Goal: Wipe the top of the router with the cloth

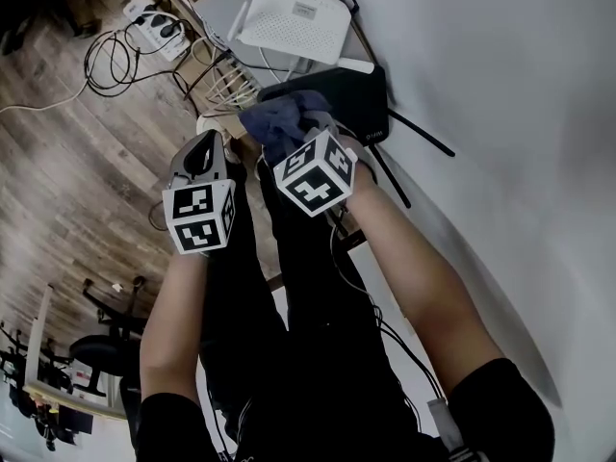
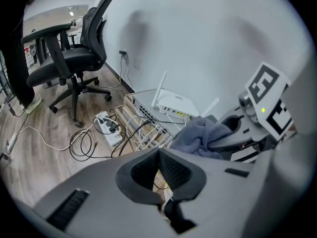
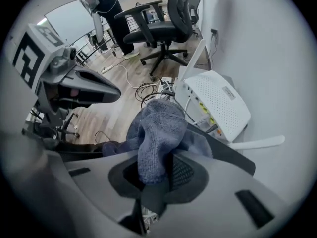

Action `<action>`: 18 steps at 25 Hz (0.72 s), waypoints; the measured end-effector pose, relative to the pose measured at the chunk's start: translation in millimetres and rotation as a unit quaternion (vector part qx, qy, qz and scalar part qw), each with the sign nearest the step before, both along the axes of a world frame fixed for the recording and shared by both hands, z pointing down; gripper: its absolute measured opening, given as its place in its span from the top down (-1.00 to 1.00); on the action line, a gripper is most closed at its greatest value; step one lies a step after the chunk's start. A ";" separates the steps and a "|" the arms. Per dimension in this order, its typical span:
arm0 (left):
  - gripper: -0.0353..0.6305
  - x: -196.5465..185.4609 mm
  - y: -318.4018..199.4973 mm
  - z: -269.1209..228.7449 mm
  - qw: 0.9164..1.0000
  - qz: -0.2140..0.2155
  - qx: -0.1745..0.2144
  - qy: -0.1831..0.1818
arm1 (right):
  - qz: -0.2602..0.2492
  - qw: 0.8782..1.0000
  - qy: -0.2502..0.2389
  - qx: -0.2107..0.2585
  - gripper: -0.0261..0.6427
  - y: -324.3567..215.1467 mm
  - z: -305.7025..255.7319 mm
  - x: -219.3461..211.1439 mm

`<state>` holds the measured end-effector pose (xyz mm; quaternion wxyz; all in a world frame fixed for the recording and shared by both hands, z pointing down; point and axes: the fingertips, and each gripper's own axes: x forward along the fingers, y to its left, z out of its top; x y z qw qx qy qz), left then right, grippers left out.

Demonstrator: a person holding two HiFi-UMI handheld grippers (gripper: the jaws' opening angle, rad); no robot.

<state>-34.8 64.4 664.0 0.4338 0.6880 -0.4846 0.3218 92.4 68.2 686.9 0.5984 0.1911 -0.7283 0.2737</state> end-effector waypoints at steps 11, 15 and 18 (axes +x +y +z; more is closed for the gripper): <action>0.88 5.5 2.4 3.0 1.000 0.006 -0.003 0.004 | -0.008 1.000 0.007 -0.028 0.76 4.9 2.1 5.5; 0.88 4.3 -2.4 0.4 1.000 -0.001 0.001 0.006 | 0.015 0.999 0.020 -0.032 0.76 -0.6 4.2 21.7; 0.88 6.8 -6.1 -1.3 1.000 0.000 0.003 0.007 | 0.028 0.998 0.042 -0.035 0.76 -7.8 7.2 45.6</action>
